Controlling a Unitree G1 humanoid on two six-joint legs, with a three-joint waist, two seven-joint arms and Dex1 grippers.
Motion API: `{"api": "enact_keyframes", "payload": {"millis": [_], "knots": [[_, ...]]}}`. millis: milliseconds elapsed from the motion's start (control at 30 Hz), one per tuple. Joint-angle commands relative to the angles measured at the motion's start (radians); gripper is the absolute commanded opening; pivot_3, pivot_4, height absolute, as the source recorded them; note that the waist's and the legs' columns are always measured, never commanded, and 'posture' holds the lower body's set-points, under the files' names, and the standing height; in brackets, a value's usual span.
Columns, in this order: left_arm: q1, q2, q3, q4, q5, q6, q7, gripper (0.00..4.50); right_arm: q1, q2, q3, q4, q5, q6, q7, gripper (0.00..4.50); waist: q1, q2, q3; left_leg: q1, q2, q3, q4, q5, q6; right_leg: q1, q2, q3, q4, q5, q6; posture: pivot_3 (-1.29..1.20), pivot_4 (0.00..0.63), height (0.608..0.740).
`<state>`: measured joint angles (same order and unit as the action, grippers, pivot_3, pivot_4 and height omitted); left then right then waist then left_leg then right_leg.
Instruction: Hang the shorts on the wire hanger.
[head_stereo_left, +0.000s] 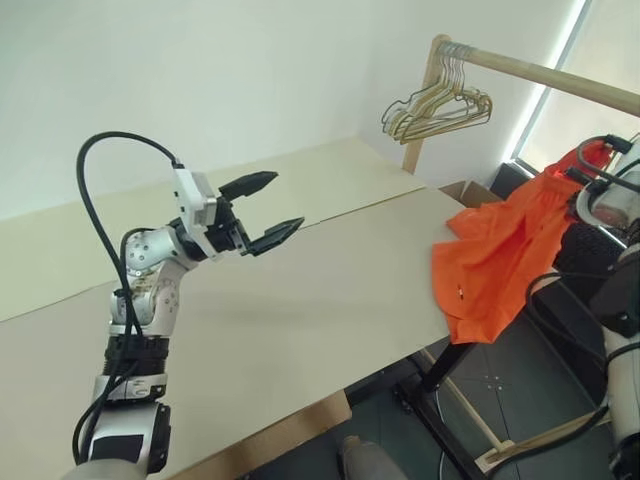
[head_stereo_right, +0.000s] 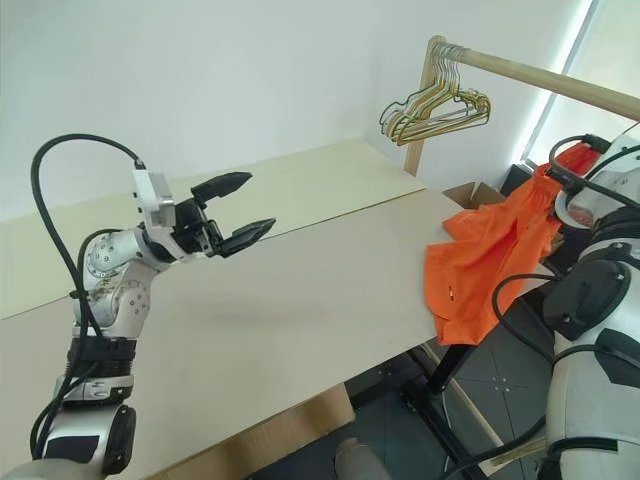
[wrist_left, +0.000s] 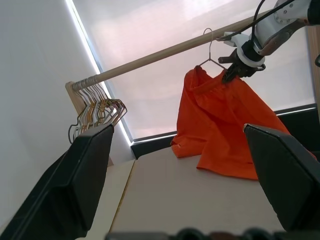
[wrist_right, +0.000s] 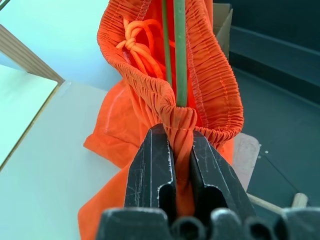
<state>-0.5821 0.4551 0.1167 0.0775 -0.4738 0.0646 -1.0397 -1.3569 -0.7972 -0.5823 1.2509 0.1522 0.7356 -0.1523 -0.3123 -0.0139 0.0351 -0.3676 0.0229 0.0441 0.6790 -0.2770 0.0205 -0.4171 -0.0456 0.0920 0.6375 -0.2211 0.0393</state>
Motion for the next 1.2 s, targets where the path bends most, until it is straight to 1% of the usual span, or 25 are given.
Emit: {"api": "enact_keyframes", "payload": {"millis": [33, 133, 333, 500, 633, 667, 700, 767, 867, 900, 967, 1033, 1067, 1200], "knots": [[-0.003, 0.007, 0.007, -0.044, -0.018, 0.008, 0.013, 4.50, -0.023, -0.024, -0.012, 0.004, 0.041, -0.057, -0.008, 0.05, 0.001, 0.000, 0.000, 0.000, 0.000, 0.001, 0.000, 0.000, 0.000, 0.000, 0.000, 0.001, 0.000, -0.001, 0.002, -0.16, 0.000, 0.740], [0.006, 0.007, 0.007, -0.058, -0.020, 0.014, 0.018, 4.50, -0.011, -0.025, -0.008, 0.017, 0.054, -0.071, -0.010, 0.05, 0.000, 0.000, 0.000, 0.000, 0.000, 0.002, -0.001, 0.000, 0.000, 0.000, 0.000, 0.002, -0.005, 0.001, 0.004, -0.16, 0.000, 0.740], [0.027, 0.009, 0.008, -0.074, -0.022, 0.022, 0.023, 4.50, -0.003, -0.019, 0.008, 0.028, 0.055, -0.075, -0.002, 0.05, 0.005, 0.000, 0.000, -0.001, 0.000, 0.005, -0.001, 0.000, 0.000, 0.000, 0.000, 0.005, -0.008, 0.004, 0.004, -0.15, 0.000, 0.740], [0.026, 0.001, 0.009, -0.077, -0.022, 0.022, 0.027, 4.50, 0.005, -0.011, 0.066, 0.027, 0.021, -0.080, 0.045, 0.05, 0.012, 0.000, 0.000, 0.000, 0.000, 0.006, -0.001, 0.000, 0.000, 0.000, 0.000, 0.005, -0.008, 0.004, 0.004, -0.15, 0.000, 0.740], [0.026, -0.004, 0.014, -0.080, -0.033, 0.019, 0.026, 4.50, 0.007, -0.010, 0.113, 0.026, 0.001, -0.088, 0.053, 0.05, 0.014, 0.000, 0.000, 0.000, 0.000, 0.006, -0.001, 0.000, 0.000, 0.001, 0.000, 0.005, -0.008, 0.004, 0.004, -0.15, 0.000, 0.740], [0.028, -0.004, 0.015, -0.081, -0.035, 0.019, 0.024, 4.50, 0.008, -0.007, 0.141, 0.022, -0.018, -0.097, 0.067, 0.77, 0.015, 0.000, 0.000, 0.000, 0.000, 0.006, -0.001, 0.000, 0.000, 0.001, 0.000, 0.005, -0.008, 0.004, 0.004, -0.15, 0.000, 0.740], [0.031, -0.004, 0.015, -0.083, -0.038, 0.017, 0.021, 4.50, 0.007, -0.005, 0.152, 0.021, -0.023, -0.099, 0.071, 0.87, 0.016, 0.000, 0.000, 0.000, 0.000, 0.006, -0.001, 0.000, 0.000, 0.000, 0.000, 0.005, -0.008, 0.004, 0.004, -0.15, 0.000, 0.740], [0.037, -0.006, 0.016, -0.087, -0.051, 0.013, 0.009, 4.50, 0.003, -0.002, 0.162, 0.020, -0.024, -0.101, 0.071, 1.45, 0.022, 0.000, 0.000, 0.000, 0.000, 0.007, -0.001, 0.000, 0.000, 0.000, 0.000, 0.006, -0.008, 0.004, 0.005, -0.15, 0.000, 0.740], [0.046, -0.010, 0.018, -0.097, -0.080, 0.008, -0.014, 4.50, 0.004, -0.001, 0.163, 0.022, -0.014, -0.098, 0.080, 2.40, 0.027, 0.000, 0.000, 0.000, 0.000, 0.007, -0.001, 0.000, 0.000, 0.000, 0.000, 0.005, -0.008, 0.004, 0.004, -0.15, 0.000, 0.740], [0.048, -0.012, 0.021, -0.103, -0.096, 0.011, -0.023, 4.50, 0.007, 0.000, 0.167, 0.021, -0.016, -0.100, 0.082, 2.86, 0.029, 0.000, 0.000, 0.000, 0.000, 0.007, -0.001, 0.000, 0.000, 0.000, 0.000, 0.005, -0.008, 0.004, 0.004, -0.15, 0.000, 0.740], [0.054, -0.012, 0.028, -0.114, -0.127, 0.021, -0.045, 4.50, 0.013, 0.004, 0.168, 0.021, -0.014, -0.098, 0.078, 3.49, 0.032, 0.000, 0.000, 0.000, 0.000, 0.007, -0.001, 0.000, 0.000, 0.000, 0.000, 0.005, -0.009, 0.004, 0.004, -0.15, 0.000, 0.740], [0.058, -0.011, 0.028, -0.117, -0.134, 0.021, -0.048, 4.50, 0.016, 0.005, 0.169, 0.020, -0.012, -0.095, 0.078, 4.21, 0.035, 0.000, 0.000, -0.001, 0.000, 0.007, -0.001, 0.000, 0.000, 0.000, -0.001, 0.005, -0.010, 0.005, 0.005, -0.15, 0.000, 0.740], [0.060, -0.010, 0.027, -0.116, -0.131, 0.018, -0.045, 4.50, 0.018, 0.005, 0.171, 0.019, -0.012, -0.096, 0.077, 4.47, 0.037, 0.000, 0.000, -0.001, 0.000, 0.007, -0.001, 0.000, 0.000, 0.000, -0.001, 0.005, -0.010, 0.005, 0.005, -0.15, 0.000, 0.740], [0.061, -0.011, 0.025, -0.113, -0.130, 0.014, -0.040, 4.50, 0.020, 0.005, 0.178, 0.014, -0.014, -0.096, 0.073, 4.47, 0.040, 0.000, 0.000, 0.000, 0.000, 0.007, -0.001, 0.000, 0.000, 0.000, 0.000, 0.006, -0.009, 0.005, 0.005, -0.15, 0.000, 0.740]]}}
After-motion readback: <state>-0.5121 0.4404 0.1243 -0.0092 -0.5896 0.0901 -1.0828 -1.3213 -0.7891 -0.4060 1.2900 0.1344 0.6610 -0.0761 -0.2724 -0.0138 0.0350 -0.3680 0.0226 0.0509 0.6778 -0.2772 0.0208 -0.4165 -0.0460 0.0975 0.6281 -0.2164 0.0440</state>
